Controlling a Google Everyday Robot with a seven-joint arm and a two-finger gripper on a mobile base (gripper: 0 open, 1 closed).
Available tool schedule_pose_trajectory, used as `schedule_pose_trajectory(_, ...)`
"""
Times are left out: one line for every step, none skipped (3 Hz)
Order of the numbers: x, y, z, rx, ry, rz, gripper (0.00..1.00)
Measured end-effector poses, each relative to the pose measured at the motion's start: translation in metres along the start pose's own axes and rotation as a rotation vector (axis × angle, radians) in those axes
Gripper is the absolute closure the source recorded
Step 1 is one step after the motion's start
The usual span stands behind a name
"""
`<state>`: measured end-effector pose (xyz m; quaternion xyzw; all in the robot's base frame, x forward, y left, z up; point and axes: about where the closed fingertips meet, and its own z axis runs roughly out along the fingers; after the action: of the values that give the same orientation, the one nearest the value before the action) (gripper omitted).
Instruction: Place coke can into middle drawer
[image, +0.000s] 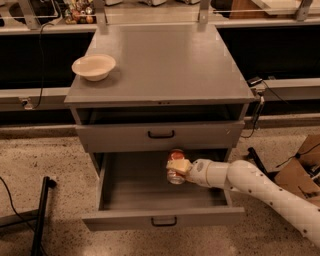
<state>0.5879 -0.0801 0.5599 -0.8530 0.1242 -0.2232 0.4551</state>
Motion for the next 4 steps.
schedule_pose_trajectory(-0.012, 0.042, 0.038, -0.034, -0.069, -0.014, 1.0)
schedule_pose_trajectory(-0.018, 0.07, 0.056, -0.055, -0.104, -0.019, 1.0)
schedule_pose_trajectory(-0.021, 0.087, 0.068, -0.09, -0.121, -0.027, 1.0)
schedule_pose_trajectory(-0.021, 0.108, 0.075, -0.114, -0.13, 0.003, 1.0)
